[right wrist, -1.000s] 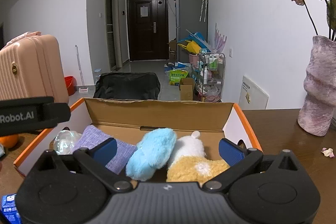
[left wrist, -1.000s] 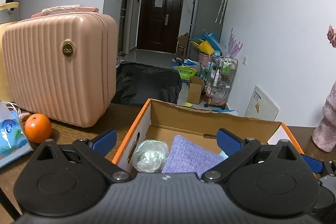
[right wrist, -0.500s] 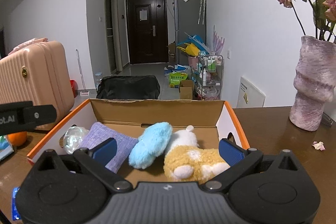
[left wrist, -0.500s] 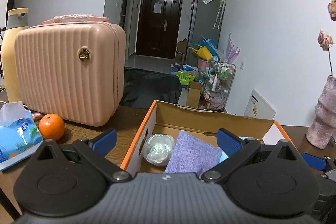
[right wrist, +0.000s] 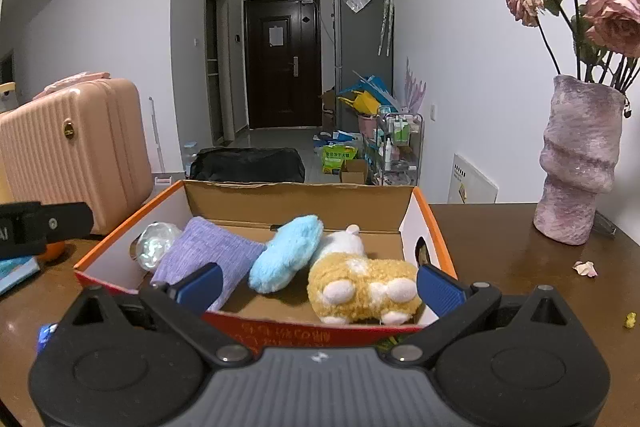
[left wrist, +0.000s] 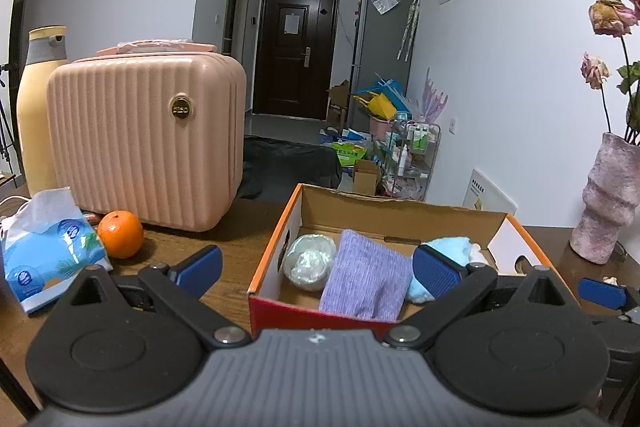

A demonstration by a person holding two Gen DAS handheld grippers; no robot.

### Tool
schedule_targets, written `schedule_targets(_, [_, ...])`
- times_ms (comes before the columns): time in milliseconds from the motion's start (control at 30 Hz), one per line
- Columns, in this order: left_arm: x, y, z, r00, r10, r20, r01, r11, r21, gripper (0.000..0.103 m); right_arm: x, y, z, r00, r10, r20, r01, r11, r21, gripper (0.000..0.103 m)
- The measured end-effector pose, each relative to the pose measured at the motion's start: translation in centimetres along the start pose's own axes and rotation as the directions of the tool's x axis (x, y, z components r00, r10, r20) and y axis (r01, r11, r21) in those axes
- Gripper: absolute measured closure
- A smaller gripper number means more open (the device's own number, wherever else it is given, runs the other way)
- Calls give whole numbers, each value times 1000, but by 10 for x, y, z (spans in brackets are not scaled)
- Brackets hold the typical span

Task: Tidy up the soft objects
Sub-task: 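Withdraw both tools from the box back over the table items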

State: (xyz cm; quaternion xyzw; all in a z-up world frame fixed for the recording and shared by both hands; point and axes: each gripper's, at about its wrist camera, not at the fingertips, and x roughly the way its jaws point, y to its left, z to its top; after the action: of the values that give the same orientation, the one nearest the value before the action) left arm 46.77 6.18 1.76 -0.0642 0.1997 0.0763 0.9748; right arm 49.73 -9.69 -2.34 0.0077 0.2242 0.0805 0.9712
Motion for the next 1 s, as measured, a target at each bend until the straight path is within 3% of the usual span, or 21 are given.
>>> schedule_targets(400, [-39, 12, -14, 1000, -14, 13, 14, 1000, 11, 0, -40, 1, -19, 1000, 16, 18, -16, 999, -29, 0])
schedule_targets(700, [-67, 19, -4, 998, -13, 62, 13, 1000, -4, 0, -69, 5, -30, 999, 35, 32, -34, 999, -43, 0])
schedule_targets(1000, [-85, 26, -17, 1000, 9, 25, -10, 999, 50, 0, -88, 7, -40, 998, 51, 26, -49, 997, -56, 0])
